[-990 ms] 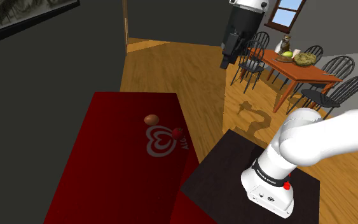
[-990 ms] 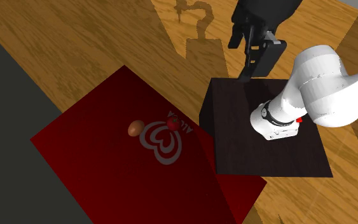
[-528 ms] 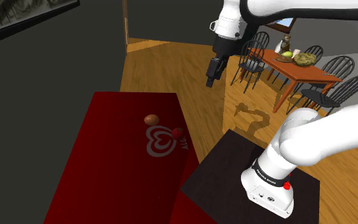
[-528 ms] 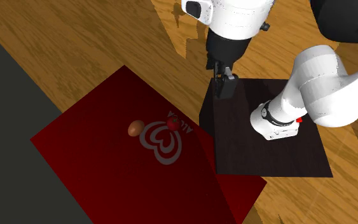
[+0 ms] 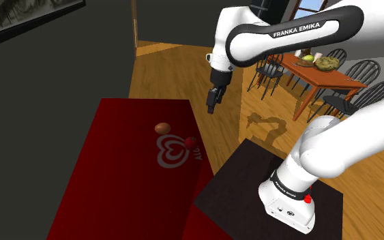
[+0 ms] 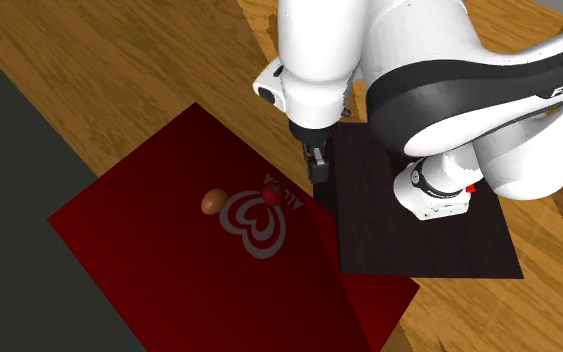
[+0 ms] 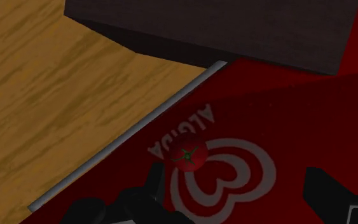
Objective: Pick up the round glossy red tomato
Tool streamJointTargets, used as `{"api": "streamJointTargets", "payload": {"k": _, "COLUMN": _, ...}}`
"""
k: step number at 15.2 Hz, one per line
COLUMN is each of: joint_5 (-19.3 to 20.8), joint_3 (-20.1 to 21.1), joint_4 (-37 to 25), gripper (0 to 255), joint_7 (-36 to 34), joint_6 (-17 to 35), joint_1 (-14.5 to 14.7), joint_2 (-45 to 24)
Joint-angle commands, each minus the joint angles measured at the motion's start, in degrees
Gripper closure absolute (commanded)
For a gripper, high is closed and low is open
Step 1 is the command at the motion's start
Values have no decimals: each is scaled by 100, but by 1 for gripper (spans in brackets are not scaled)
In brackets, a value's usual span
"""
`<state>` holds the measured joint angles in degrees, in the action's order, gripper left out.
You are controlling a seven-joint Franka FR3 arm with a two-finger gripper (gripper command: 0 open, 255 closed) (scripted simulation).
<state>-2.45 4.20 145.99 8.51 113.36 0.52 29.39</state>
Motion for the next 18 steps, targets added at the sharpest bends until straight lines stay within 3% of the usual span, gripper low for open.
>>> {"api": "streamJointTargets", "payload": {"k": 1, "joint_5": 78, "joint_3": 20, "joint_4": 26, "gripper": 0, "joint_7": 60, "joint_6": 369, "joint_1": -15, "joint_2": -405}}
{"api": "streamJointTargets", "payload": {"k": 14, "joint_5": 970, "joint_3": 133, "joint_4": -232, "gripper": 0, "joint_7": -24, "joint_6": 2493, "joint_1": -133, "joint_2": -3271}}
{"api": "streamJointTargets", "payload": {"k": 18, "joint_5": 1086, "joint_3": 110, "joint_4": -245, "gripper": 0, "joint_7": -105, "joint_6": 2782, "joint_1": -129, "joint_2": -3593}}
